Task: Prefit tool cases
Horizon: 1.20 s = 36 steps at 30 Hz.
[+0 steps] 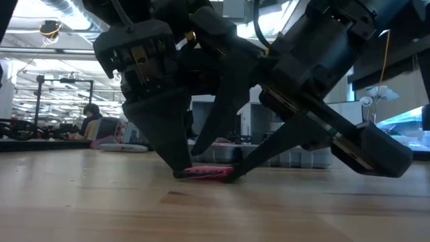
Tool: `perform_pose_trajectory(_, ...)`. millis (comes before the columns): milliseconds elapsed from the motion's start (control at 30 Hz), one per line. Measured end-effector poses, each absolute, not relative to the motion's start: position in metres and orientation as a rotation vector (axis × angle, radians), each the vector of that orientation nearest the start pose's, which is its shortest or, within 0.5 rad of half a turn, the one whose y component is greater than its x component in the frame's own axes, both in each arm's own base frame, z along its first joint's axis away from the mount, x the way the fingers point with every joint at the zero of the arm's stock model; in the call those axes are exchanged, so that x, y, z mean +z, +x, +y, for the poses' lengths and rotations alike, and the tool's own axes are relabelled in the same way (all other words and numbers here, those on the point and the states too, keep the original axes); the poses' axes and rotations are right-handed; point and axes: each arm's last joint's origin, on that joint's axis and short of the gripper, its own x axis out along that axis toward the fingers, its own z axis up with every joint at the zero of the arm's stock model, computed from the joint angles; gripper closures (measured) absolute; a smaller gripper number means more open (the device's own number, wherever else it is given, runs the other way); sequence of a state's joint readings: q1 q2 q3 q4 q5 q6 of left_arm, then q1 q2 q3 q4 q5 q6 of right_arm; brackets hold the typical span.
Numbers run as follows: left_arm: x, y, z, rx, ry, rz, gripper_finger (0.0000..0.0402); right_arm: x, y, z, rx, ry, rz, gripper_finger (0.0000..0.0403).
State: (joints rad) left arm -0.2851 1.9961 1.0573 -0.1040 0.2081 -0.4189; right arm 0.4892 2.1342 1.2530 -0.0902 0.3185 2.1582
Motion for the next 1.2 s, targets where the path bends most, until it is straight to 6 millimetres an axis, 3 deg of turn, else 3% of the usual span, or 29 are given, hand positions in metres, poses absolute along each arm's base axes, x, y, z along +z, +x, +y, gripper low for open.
perform_pose_trajectory(667,0.097,0.352,-0.114,-0.195,-0.319,1.127,0.0401,0.094,0.375,0.177,-0.846,1.555,0.561,0.0266)
perform_pose_trajectory(767,0.097,0.352,-0.114,-0.196,-0.319,1.127,0.0401,0.089,0.375,0.177,-0.856,1.545,0.562,0.0296)
perform_pose_trajectory(900,0.097,0.352,-0.114,-0.199,-0.307,1.127,0.0402,0.085,0.377,0.177,-0.847,1.52,0.532,0.0383)
perform_pose_trajectory(1033,0.106,0.353,-0.103,-0.186,-0.317,1.115,0.0401,0.085,0.376,0.177,-0.852,1.513,0.512,0.0394)
perform_pose_trajectory(1200,0.132,0.35,-0.071,-0.152,-0.257,1.088,0.0401,0.09,0.37,0.185,-0.836,1.492,0.51,0.0398)
